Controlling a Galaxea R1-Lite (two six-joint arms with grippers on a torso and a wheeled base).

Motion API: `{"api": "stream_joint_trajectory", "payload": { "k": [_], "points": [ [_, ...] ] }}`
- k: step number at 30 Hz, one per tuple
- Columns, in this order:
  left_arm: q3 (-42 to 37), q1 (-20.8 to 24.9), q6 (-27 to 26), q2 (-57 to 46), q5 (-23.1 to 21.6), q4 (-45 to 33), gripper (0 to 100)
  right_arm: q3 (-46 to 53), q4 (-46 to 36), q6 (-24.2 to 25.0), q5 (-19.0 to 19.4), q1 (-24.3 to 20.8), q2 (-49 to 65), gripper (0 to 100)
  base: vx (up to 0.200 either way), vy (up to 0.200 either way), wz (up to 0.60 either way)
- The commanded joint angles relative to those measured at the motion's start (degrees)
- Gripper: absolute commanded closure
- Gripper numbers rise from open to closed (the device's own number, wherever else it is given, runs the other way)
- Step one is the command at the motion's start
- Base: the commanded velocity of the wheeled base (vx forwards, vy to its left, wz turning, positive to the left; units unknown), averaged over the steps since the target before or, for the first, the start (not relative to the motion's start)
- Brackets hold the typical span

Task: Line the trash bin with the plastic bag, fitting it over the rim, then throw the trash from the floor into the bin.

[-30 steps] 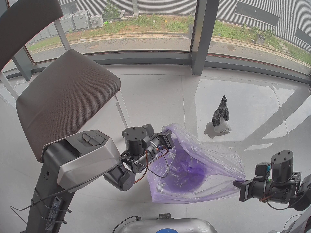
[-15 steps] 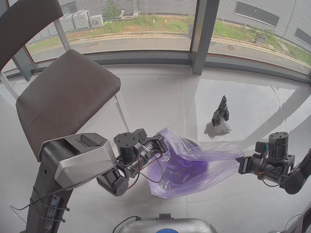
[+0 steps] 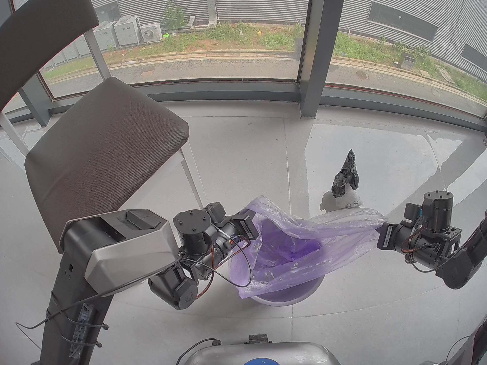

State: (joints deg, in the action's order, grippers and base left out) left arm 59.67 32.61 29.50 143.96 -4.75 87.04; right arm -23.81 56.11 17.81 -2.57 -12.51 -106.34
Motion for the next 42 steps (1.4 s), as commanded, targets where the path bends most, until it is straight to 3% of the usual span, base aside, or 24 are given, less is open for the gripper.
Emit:
{"api": "stream_joint_trajectory", "payload": {
  "k": [1, 10, 16, 23, 26, 29, 36, 42],
  "points": [
    [-1.2, 0.3, 0.0, 0.0, 0.0, 0.8, 100, -0.7, 0.0, -0.1, 0.1, 1.0, -1.6, 100, 0.000, 0.000, 0.00],
    [0.5, 2.1, 0.0, 2.8, 0.0, 1.9, 100, 0.4, 0.0, -0.4, 2.1, 3.8, -2.4, 100, 0.000, 0.000, 0.00],
    [4.1, 2.0, 0.0, 4.6, -0.2, 0.8, 100, 5.6, 1.4, -0.8, 2.1, 2.9, -1.8, 100, 0.000, 0.000, 0.00],
    [7.8, 2.1, 0.0, 6.1, -1.7, -1.5, 100, 15.5, 10.9, -0.8, 1.0, -4.0, -0.7, 100, 0.000, 0.000, 0.00],
    [8.2, 2.0, -0.1, 6.3, -1.6, -1.8, 100, 19.1, 14.7, -0.7, -1.2, -7.9, -1.6, 100, 0.000, 0.000, 0.00],
    [6.0, 1.7, -0.4, 4.7, -0.9, -1.4, 100, 20.4, 15.8, -0.7, -3.4, -9.7, -2.0, 100, 0.000, 0.000, 0.00],
    [-5.7, 0.3, -1.3, -2.3, -0.6, -0.9, 100, 23.8, 15.3, -0.8, -4.2, -11.8, -1.3, 100, 0.000, 0.000, 0.00],
    [-16.8, -1.8, -3.6, -9.2, -0.6, -0.9, 100, 23.8, 12.1, -1.2, -9.6, -13.2, -0.3, 100, 0.000, 0.000, 0.00]
  ]
}}
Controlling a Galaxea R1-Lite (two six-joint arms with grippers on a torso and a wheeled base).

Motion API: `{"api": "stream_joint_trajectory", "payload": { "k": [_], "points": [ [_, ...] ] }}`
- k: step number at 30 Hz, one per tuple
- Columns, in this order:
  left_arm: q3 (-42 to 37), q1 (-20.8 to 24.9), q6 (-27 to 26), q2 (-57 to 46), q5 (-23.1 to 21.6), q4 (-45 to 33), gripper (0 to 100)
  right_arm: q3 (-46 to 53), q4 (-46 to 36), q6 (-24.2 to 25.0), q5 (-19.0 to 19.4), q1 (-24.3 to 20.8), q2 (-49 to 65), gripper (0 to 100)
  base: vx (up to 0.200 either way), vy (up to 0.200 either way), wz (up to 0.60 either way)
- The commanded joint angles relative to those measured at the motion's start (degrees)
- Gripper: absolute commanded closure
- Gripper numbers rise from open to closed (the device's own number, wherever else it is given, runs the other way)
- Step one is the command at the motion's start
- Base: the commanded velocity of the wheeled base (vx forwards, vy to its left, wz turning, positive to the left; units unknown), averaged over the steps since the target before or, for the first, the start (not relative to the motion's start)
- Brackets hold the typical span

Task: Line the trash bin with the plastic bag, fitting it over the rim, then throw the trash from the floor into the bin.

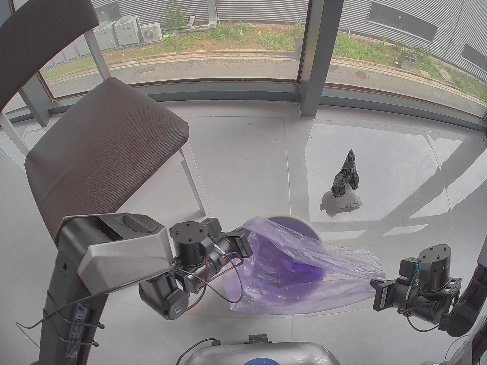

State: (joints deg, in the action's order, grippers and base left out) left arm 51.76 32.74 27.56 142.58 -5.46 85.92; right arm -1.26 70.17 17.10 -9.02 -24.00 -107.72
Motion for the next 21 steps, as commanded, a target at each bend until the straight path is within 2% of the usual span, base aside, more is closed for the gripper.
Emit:
{"api": "stream_joint_trajectory", "payload": {
  "k": [1, 8, 14, 17, 20, 21],
  "points": [
    [-10.1, -2.4, -2.0, -8.5, 0.1, 0.2, 100, 1.3, -2.1, -1.1, -3.1, -1.7, 1.7, 100, 0.000, 0.000, 0.00],
    [-16.7, -3.8, -3.6, -11.5, 0.1, 0.2, 100, 1.3, -2.1, -5.1, -3.1, -1.1, 2.3, 100, 0.000, 0.000, 0.00],
    [-20.4, -4.4, -3.7, -13.0, 0.1, 0.2, 100, 1.3, -2.1, -11.7, -2.8, 1.6, 2.3, 100, 0.000, 0.000, 0.00],
    [-21.1, -4.4, -3.7, -13.4, 0.0, 0.2, 100, 1.3, -2.1, -15.2, -2.0, 4.0, 2.2, 100, 0.000, 0.000, 0.00],
    [-21.1, -4.4, -3.7, -13.4, -0.1, 0.2, 100, 1.3, -2.1, -16.1, -0.2, 5.1, 2.3, 100, 0.000, 0.000, 0.00],
    [-21.1, -4.4, -3.7, -13.3, -0.1, 0.1, 100, 1.1, -2.1, -17.2, 2.1, 6.4, 2.3, 100, 0.000, 0.000, 0.00]
  ]
}}
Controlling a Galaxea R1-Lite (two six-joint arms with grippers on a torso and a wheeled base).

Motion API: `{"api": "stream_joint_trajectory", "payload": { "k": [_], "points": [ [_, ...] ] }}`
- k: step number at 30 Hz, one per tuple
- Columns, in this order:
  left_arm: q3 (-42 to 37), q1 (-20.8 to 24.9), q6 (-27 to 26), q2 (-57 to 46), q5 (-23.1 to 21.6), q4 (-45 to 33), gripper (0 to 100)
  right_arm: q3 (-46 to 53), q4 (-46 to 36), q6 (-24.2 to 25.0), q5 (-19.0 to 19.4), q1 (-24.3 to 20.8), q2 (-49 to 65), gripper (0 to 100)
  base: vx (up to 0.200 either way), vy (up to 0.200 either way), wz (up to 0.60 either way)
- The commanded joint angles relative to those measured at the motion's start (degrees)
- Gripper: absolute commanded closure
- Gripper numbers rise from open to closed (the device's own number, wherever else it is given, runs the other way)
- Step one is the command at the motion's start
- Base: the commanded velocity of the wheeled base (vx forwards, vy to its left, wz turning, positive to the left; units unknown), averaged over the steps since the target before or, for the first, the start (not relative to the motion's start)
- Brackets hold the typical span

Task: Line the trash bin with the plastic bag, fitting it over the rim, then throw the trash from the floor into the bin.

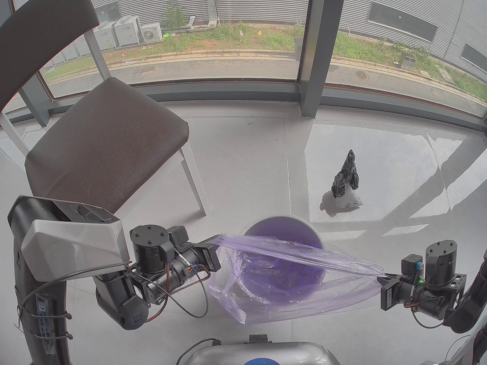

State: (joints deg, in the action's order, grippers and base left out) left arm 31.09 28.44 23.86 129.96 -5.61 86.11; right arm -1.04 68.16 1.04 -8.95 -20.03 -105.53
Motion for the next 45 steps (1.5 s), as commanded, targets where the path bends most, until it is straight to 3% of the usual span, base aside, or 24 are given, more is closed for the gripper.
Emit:
{"api": "stream_joint_trajectory", "payload": {
  "k": [1, 6, 11, 14, 17, 24, 34, 37, 45],
  "points": [
    [-0.3, -0.1, 0.0, -0.7, 0.1, -0.1, 100, 0.9, -0.1, -1.2, 2.2, 2.5, 0.2, 100, 0.000, 0.000, 0.00],
    [-0.1, -0.1, -0.5, -0.1, -0.1, -0.2, 100, -1.2, -3.6, -3.5, 6.1, 5.3, 0.3, 100, 0.000, 0.000, 0.00],
    [-0.1, 0.3, -1.2, 1.0, -0.3, -0.3, 100, -9.7, -24.6, -3.5, 12.5, 5.6, 7.3, 100, 0.000, 0.000, 0.00],
    [1.0, 0.4, -1.8, 2.5, -0.4, -0.5, 100, -15.5, -38.4, -3.7, 14.6, 5.5, 10.6, 100, 0.000, 0.000, 0.00],
    [3.1, 0.4, -2.2, 4.0, -0.4, -0.6, 100, -19.4, -46.3, -4.1, 15.1, 5.3, 10.4, 100, 0.000, 0.000, 0.00],
    [8.6, 0.5, -2.2, 5.9, -0.5, -2.9, 100, -21.5, -44.3, -4.1, 14.4, 5.4, 4.5, 100, 0.000, 0.000, 0.00],
    [20.2, 0.1, -2.2, 9.7, 0.2, -8.4, 100, -23.0, -23.9, -2.7, 12.0, 6.0, -12.2, 100, 0.000, 0.000, 0.00],
    [23.5, -0.4, -2.2, 9.5, 0.2, -9.7, 100, -23.5, -14.5, 0.9, 10.9, 6.1, -16.4, 100, 0.000, 0.000, 0.00],
    [26.2, -2.2, -2.3, 9.8, 0.2, -10.9, 100, -25.2, -12.1, 2.5, 9.5, 6.8, -17.3, 100, 0.000, 0.000, 0.00]
  ]
}}
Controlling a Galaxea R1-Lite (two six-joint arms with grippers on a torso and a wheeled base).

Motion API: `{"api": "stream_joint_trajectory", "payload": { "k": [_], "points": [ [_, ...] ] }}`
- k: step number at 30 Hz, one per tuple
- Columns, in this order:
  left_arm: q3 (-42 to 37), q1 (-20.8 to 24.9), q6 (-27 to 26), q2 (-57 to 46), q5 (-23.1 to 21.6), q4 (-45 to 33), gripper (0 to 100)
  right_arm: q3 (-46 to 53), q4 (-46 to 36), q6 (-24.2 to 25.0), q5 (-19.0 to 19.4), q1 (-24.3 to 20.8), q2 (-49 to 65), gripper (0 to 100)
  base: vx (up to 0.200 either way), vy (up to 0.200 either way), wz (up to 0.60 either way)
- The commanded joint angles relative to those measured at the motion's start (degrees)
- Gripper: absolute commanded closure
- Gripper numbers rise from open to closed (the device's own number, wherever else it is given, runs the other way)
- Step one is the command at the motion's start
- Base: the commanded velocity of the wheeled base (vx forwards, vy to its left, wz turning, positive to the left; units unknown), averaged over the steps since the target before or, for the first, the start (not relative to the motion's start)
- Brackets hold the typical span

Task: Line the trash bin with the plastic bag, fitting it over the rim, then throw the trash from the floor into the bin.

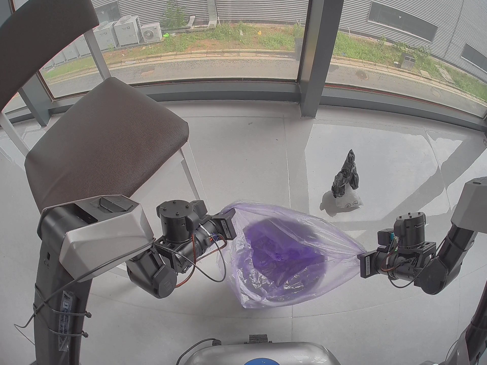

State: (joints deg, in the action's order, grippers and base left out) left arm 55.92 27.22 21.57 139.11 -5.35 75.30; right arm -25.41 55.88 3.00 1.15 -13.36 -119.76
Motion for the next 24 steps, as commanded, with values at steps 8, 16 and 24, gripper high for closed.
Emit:
{"api": "stream_joint_trajectory", "payload": {
  "k": [8, 16, 24],
  "points": [
    [0.6, -2.5, 0.0, 1.2, 0.0, 0.5, 100, -0.3, 0.3, 3.6, -1.8, -1.3, -2.4, 100, 0.000, 0.000, 0.00],
    [-3.2, -1.1, -0.6, 0.4, 1.0, 2.9, 100, 5.6, 0.4, 3.0, -1.9, -1.7, 0.9, 100, 0.000, 0.000, 0.00],
    [-2.4, -1.1, -1.2, 1.0, 1.1, 3.6, 100, 6.6, 0.5, 3.2, -2.1, -2.5, 1.5, 100, 0.000, 0.000, 0.00]
  ]
}}
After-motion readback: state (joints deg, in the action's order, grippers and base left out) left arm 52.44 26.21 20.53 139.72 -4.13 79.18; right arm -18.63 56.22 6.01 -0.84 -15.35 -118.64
